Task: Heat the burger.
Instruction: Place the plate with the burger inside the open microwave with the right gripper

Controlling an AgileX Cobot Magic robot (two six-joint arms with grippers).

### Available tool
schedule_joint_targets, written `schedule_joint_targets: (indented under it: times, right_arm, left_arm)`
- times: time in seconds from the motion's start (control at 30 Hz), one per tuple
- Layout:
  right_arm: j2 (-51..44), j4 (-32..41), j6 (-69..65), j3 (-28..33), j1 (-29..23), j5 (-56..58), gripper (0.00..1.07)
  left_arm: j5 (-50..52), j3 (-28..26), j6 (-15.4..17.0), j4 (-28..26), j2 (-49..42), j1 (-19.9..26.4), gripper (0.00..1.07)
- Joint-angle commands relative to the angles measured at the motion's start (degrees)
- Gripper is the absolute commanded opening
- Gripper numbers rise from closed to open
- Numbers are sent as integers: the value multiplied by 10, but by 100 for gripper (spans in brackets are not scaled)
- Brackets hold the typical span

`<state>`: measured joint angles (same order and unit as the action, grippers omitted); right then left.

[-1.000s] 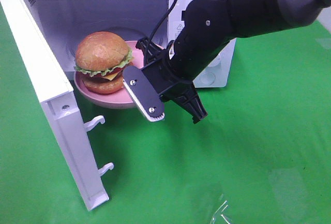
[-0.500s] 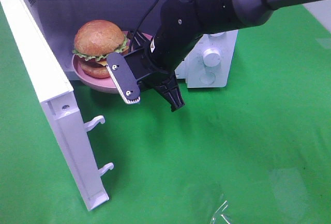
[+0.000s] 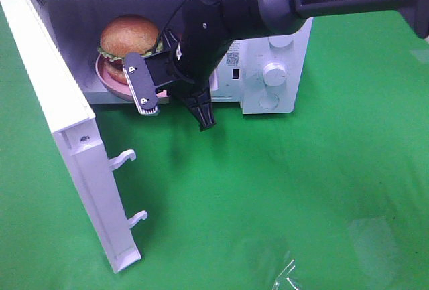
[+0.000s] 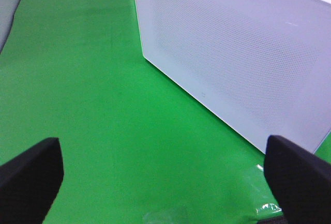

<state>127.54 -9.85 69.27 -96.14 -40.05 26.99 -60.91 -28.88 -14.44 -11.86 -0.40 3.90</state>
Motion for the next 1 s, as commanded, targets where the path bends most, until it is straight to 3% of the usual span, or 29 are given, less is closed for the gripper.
schedule_joint_targets:
  times: [0.03, 0.4, 0.6, 1.0]
  right_arm:
    - [15, -19, -33, -46, 1, -13, 0]
    - [58, -40, -84, -116, 6, 5, 0]
    - [58, -44, -84, -119, 13, -3, 0]
    - [58, -46, -78, -119, 18, -10, 15]
  left_arm:
    - [7, 0, 1, -3, -10, -3, 98]
    - [7, 0, 1, -3, -10, -3, 98]
    - [7, 0, 1, -3, -10, -3, 98]
    - [7, 0, 1, -3, -10, -3, 98]
